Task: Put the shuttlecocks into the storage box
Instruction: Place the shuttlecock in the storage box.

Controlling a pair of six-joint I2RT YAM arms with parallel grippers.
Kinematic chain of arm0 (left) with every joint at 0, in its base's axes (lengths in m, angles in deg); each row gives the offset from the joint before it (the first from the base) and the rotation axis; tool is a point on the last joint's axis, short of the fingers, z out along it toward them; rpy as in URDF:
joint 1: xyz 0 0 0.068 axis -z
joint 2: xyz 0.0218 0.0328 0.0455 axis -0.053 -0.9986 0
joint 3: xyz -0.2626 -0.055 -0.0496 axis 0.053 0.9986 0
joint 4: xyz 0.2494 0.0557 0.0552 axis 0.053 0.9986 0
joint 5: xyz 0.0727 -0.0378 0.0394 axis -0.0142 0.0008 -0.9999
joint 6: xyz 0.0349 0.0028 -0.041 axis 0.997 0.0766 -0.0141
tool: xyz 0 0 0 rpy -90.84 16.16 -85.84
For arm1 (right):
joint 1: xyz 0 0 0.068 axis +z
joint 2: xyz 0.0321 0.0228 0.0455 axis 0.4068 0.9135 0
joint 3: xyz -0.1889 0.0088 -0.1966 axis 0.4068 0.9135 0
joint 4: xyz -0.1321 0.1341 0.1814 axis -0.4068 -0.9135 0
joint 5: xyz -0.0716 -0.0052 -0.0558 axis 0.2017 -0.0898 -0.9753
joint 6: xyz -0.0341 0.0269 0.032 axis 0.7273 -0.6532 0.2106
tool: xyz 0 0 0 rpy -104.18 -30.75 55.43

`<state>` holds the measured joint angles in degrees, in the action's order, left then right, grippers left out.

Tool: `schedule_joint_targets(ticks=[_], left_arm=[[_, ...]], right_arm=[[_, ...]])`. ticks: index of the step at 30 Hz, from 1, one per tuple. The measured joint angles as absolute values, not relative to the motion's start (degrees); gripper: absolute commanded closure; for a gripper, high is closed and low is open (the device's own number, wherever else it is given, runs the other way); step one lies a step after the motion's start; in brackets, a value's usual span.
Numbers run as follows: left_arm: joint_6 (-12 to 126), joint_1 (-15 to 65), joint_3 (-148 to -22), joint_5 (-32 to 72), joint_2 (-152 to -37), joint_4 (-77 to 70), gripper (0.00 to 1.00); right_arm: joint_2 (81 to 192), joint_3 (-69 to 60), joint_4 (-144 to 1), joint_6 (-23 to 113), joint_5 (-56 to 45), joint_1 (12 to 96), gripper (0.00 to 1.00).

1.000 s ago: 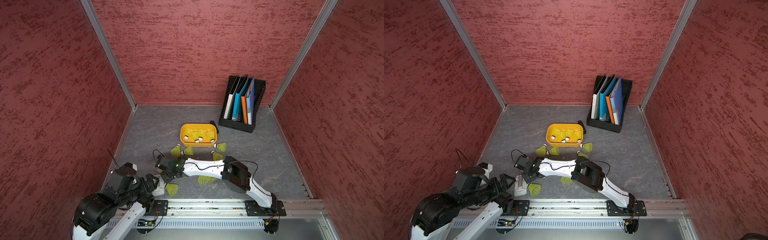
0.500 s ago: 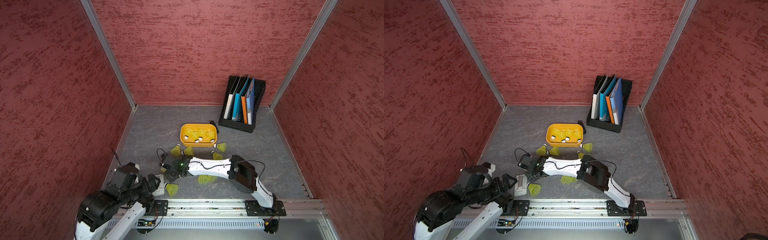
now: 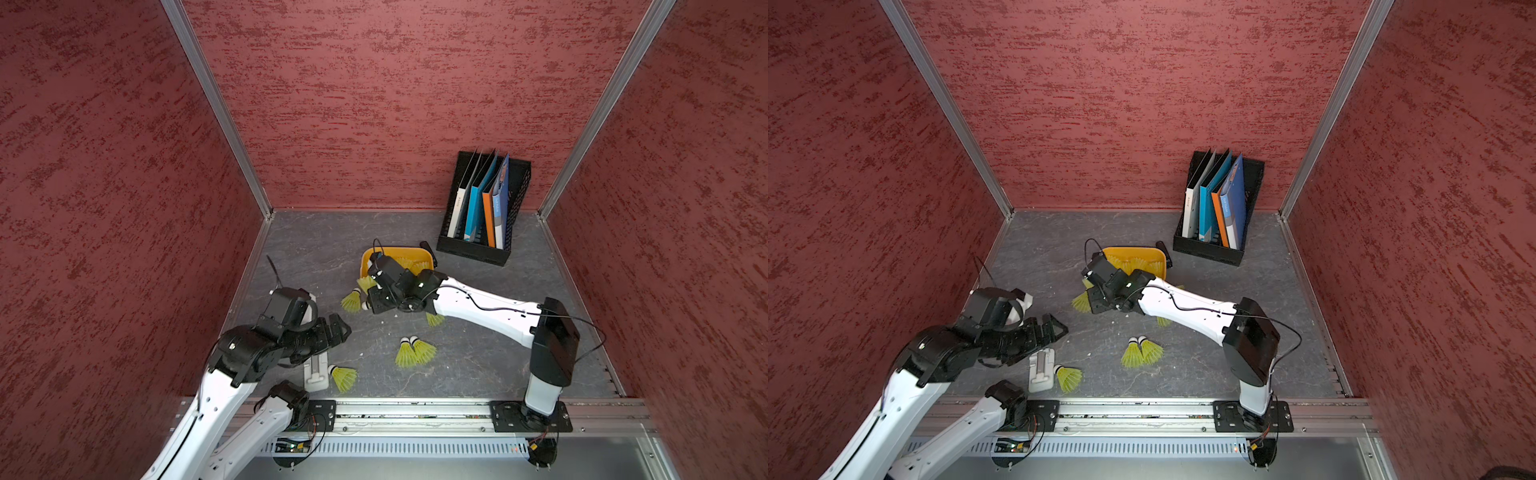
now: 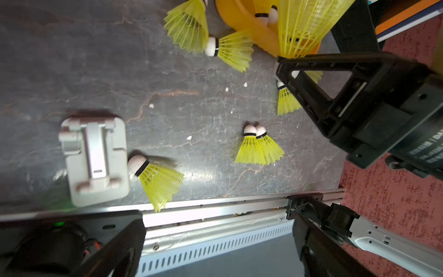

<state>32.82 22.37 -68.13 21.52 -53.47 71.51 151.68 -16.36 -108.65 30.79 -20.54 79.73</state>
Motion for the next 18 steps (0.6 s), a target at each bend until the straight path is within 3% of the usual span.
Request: schedule_joint_targets(ticks=[18], left_arm=[[40.21, 18.04, -67.97, 30.00, -79.51, 41.91, 0.00]], right_arm=[[156.29, -13.95, -107.91, 29.39, -20.49, 65.98, 0.82]])
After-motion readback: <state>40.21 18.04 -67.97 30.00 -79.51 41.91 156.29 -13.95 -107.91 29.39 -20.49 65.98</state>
